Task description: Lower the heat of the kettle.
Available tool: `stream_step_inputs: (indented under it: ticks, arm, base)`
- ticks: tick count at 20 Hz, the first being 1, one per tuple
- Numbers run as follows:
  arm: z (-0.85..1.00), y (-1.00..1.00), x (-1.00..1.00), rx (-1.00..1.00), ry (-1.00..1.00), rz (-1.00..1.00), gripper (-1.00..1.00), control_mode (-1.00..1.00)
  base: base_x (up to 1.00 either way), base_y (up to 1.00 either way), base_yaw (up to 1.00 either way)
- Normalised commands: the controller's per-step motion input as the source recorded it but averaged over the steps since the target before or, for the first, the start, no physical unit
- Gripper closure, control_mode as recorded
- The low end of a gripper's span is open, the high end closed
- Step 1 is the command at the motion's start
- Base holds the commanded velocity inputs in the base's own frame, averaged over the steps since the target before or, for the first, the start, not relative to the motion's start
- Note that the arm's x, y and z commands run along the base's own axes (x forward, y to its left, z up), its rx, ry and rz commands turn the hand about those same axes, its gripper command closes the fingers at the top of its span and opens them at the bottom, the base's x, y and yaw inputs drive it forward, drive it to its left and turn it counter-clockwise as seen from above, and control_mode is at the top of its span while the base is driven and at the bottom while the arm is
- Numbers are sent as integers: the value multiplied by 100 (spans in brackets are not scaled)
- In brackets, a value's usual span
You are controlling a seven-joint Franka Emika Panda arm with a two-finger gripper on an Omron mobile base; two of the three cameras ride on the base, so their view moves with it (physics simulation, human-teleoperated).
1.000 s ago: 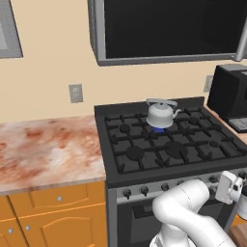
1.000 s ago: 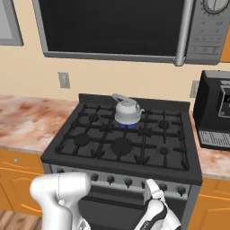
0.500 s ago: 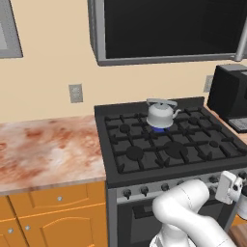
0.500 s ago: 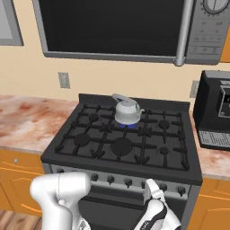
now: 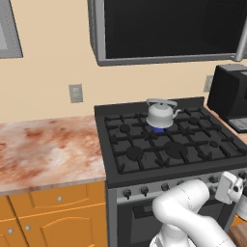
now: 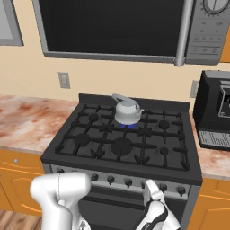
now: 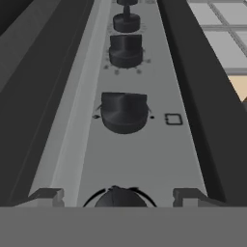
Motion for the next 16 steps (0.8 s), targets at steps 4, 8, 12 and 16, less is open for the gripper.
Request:
stream_step_inputs:
  ticks: [4,8,12,16]
  arm:
    - [-10,-2,20,1,-14,0,100,-100]
    - [-6,-5,16,1,-16,0,100,-100]
    - [0,-13,19,1,-9,0,100,-100]
    - [1,-14,15,3,-4,0,100,-100]
  base:
    - [0,0,0]
    - [0,0,0]
    - [0,0,0]
    - [0,0,0]
